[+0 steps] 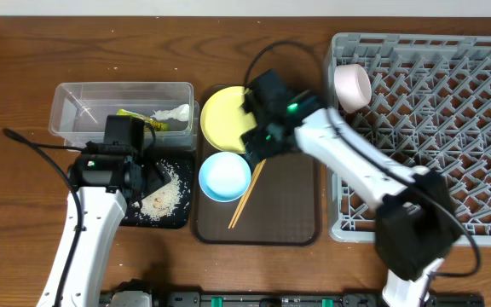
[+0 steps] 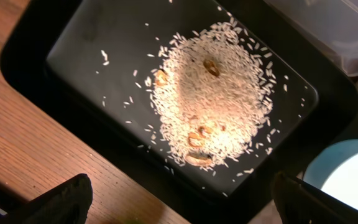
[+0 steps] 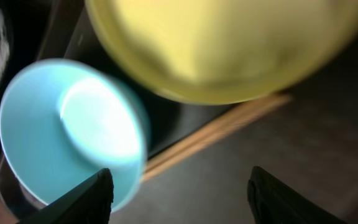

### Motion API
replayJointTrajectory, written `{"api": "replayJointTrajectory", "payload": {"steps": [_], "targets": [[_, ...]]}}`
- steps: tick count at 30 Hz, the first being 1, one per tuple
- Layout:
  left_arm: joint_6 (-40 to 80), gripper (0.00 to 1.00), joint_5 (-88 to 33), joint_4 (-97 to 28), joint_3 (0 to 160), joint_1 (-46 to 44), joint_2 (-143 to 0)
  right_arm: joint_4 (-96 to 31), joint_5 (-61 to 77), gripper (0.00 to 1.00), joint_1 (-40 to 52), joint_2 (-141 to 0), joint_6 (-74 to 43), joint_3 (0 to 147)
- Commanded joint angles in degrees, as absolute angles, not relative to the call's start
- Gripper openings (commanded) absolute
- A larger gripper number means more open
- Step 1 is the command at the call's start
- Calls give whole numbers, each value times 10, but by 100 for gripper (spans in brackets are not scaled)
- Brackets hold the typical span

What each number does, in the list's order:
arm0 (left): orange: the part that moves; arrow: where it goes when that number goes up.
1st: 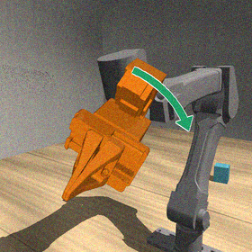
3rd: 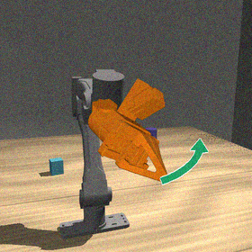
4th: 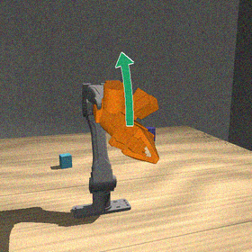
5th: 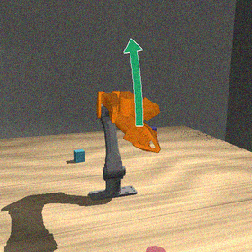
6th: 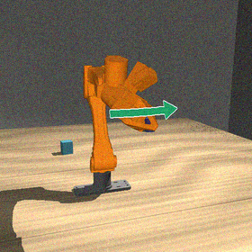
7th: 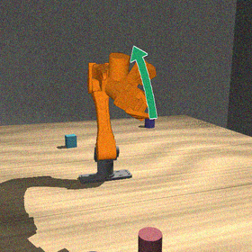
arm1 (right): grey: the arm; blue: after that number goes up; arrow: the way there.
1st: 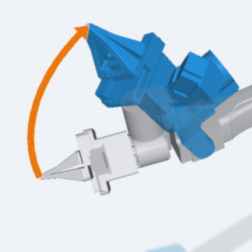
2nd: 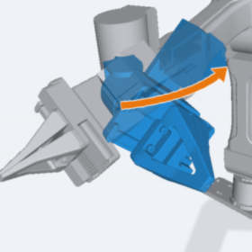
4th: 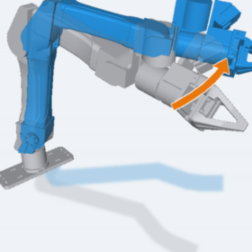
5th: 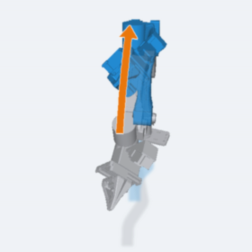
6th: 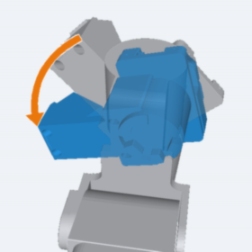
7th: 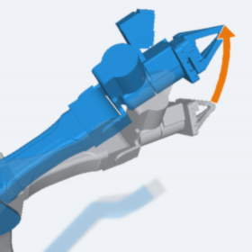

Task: Sort waste into correct bins and load items into the dishwasher rack
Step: 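Carry the blue bowl with the right gripper into the dish rack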

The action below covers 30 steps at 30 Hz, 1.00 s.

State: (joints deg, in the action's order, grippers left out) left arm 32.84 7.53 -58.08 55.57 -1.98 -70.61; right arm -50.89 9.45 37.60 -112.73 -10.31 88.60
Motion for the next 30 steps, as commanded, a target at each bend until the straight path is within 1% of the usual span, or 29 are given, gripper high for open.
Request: {"api": "replayJointTrajectory", "payload": {"steps": [1,2,3,4,5,6,7,9,11,16,22,25,26,27,30], "targets": [[333,95,86,-583,549,-16,-702,-513,114,66,402,-1157,-120,884],[333,95,86,-583,549,-16,-702,-513,114,65,407,-1165,-120,884],[333,95,84,-583,549,-16,-702,-513,110,59,412,-1175,-121,884],[333,95,84,-583,549,-16,-702,-512,105,52,414,-1181,-123,884],[333,95,84,-583,549,-16,-702,-512,96,40,417,-1190,-128,884],[333,95,84,-583,549,-16,-702,-512,85,33,419,-1193,-138,884],[333,95,84,-583,549,-16,-702,-510,72,28,419,-1196,-150,884],[333,95,84,-583,549,-16,-702,-505,46,14,417,-1196,-159,884],[333,95,84,-583,549,-16,-702,-502,29,2,411,-1191,-159,888],[333,95,83,-583,549,-16,-702,-511,24,1,372,-1153,-153,912],[333,95,83,-583,549,-16,-702,-521,0,1,292,-1053,-115,954],[333,95,84,-583,549,-16,-702,-509,-98,1,240,-1001,-114,959],[333,95,84,-582,549,-16,-702,-499,-145,1,218,-984,-99,959],[333,95,84,-582,549,-16,-702,-494,-165,1,208,-978,-88,959],[333,95,84,-581,549,-16,-702,-458,-260,1,157,-960,-12,959]]}}
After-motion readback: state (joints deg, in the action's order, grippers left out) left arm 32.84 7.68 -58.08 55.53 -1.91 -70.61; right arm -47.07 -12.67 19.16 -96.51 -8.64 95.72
